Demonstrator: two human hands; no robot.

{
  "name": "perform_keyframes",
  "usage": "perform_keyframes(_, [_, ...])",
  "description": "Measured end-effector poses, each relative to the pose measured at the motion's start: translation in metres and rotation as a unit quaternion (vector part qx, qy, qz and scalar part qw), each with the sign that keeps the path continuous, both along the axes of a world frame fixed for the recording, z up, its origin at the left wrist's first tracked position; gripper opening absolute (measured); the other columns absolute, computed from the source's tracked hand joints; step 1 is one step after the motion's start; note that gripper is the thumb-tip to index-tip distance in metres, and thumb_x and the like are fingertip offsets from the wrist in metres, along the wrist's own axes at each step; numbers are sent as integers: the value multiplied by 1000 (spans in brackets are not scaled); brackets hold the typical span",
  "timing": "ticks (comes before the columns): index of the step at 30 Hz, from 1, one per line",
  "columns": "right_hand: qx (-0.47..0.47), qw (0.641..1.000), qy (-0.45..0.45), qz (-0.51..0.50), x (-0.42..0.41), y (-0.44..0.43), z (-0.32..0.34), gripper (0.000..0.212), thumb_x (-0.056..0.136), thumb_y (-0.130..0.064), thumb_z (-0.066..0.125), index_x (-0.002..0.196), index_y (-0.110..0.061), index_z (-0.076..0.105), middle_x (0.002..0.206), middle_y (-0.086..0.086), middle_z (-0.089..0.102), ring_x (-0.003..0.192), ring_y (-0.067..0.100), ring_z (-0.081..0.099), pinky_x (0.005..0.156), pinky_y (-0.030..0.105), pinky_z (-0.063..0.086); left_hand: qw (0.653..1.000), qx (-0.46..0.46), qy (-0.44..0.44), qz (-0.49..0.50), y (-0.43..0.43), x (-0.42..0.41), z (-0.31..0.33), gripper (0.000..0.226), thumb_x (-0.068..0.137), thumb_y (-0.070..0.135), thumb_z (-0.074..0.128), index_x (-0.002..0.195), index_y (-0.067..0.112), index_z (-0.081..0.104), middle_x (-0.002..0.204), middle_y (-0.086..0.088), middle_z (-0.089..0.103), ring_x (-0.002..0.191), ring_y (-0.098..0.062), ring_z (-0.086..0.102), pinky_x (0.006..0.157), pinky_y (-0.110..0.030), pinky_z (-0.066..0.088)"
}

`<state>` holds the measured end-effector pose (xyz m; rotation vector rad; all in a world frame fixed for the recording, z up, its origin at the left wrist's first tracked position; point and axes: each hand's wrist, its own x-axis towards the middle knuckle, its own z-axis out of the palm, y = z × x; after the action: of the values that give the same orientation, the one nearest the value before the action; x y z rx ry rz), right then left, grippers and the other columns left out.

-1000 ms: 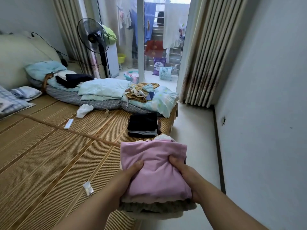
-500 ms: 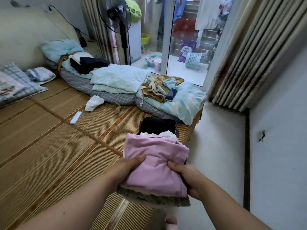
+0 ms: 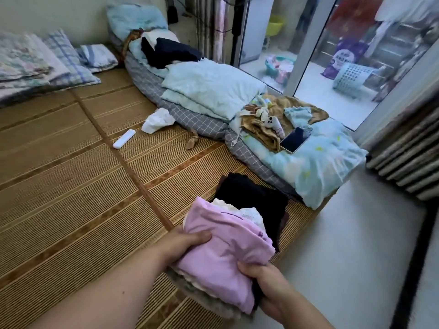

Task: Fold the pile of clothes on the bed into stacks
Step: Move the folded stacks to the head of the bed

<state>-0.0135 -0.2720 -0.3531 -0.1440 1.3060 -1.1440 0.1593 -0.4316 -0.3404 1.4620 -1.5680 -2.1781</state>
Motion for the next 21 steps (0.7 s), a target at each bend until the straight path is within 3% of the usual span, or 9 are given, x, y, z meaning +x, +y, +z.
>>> perform_keyframes(4, [3,1000,-21,-5,-3,-28,-64,45,72,1,69,116,4,63,110,20,71,100,32,69,72,35,58,999,-13,-30,-2,-32,-10,-62,77,42,56,82,105,14,71,97,-1,76,94,-18,72,87,-32,54])
perform_keyframes(7, [10,999,-29,-20,-2,-42,-113,48,68,-2,70,115,5,63,109,19,71,99,30,70,69,32,58,998,-26,-56,-23,-52,-16,-109,71,43,59,81,100,17,71,89,7,76,84,-7,72,72,-18,54])
perform_keyframes(8, [15,999,-29,-26,-2,-44,-127,48,68,-2,70,115,6,63,109,19,71,98,30,70,68,32,58,997,-28,-68,-30,-56,-19,-121,73,44,60,81,102,17,71,90,6,76,84,-7,72,75,-19,55])
perform_keyframes(11, [40,997,-31,-51,-1,-49,-169,52,65,-3,73,115,5,63,108,19,72,96,29,71,66,31,58,992,-25,-115,-44,-64,-25,-161,93,39,69,78,112,13,65,107,-5,72,101,-21,68,97,-39,51])
perform_keyframes(14, [67,995,-23,-74,-4,-49,-196,56,61,-3,76,115,2,63,106,18,72,96,29,71,65,32,59,982,-55,-173,-60,-65,-29,-185,92,33,78,70,104,19,63,103,0,69,99,-20,65,93,-36,52])
perform_keyframes(17, [76,994,-11,-79,-7,-51,-205,57,62,-5,80,117,-4,62,108,15,73,98,30,70,69,35,59,974,-75,-203,-59,-66,-31,-193,97,34,83,65,109,21,59,106,0,68,97,-19,64,89,-35,52])
perform_keyframes(21, [102,991,45,-72,-9,-54,-187,48,67,-5,82,112,-7,65,102,12,75,94,29,72,79,41,57,963,-95,-235,-94,-71,-29,-174,87,56,77,68,121,21,52,118,-4,63,106,-25,61,96,-42,49])
